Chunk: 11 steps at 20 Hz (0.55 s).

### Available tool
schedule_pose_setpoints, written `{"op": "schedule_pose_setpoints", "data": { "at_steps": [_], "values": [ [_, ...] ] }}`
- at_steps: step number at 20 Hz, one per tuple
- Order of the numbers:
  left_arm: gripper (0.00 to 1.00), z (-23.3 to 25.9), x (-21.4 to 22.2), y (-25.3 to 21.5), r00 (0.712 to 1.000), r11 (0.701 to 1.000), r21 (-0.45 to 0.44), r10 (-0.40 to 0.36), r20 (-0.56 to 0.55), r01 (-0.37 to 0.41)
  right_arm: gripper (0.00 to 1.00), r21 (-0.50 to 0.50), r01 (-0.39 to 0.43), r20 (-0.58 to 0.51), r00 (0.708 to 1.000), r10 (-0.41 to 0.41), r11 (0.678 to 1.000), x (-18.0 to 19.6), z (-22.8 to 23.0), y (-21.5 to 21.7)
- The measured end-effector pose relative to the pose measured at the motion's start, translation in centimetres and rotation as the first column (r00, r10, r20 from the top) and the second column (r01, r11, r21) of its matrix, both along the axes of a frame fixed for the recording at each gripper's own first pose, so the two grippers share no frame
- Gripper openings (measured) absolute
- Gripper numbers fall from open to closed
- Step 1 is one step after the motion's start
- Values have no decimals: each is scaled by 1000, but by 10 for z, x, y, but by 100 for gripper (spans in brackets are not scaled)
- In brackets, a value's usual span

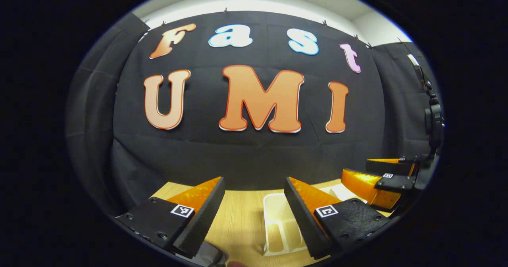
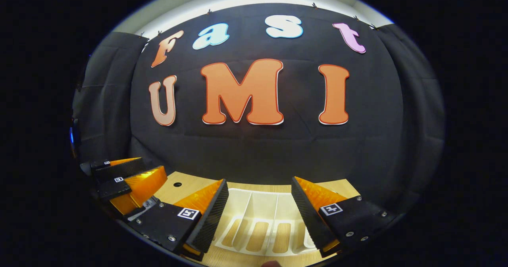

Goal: Open the schoolbag, grab two books from the bookshelf and put them into the schoolbag.

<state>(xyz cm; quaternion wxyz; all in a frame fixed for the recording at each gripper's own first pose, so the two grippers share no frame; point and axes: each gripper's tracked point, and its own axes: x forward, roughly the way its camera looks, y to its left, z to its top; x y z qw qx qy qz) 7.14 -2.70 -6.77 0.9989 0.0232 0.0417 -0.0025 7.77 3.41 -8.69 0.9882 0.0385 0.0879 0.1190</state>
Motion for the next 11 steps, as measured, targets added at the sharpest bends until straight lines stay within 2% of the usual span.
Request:
{"op": "schedule_pose_setpoints", "data": {
  "at_steps": [7, 11],
  "values": [
    [96, 31, -17, 13, 991, 1000, 24, 13, 133, -16, 95, 9, 5, 66, 998, -5, 1000, -7, 12, 11],
    [95, 29, -18, 16, 992, 999, 36, -6, 128, 1, 94, 16, 33, 68, 997, -34, 999, -7, 15, 15]
  ]
}}
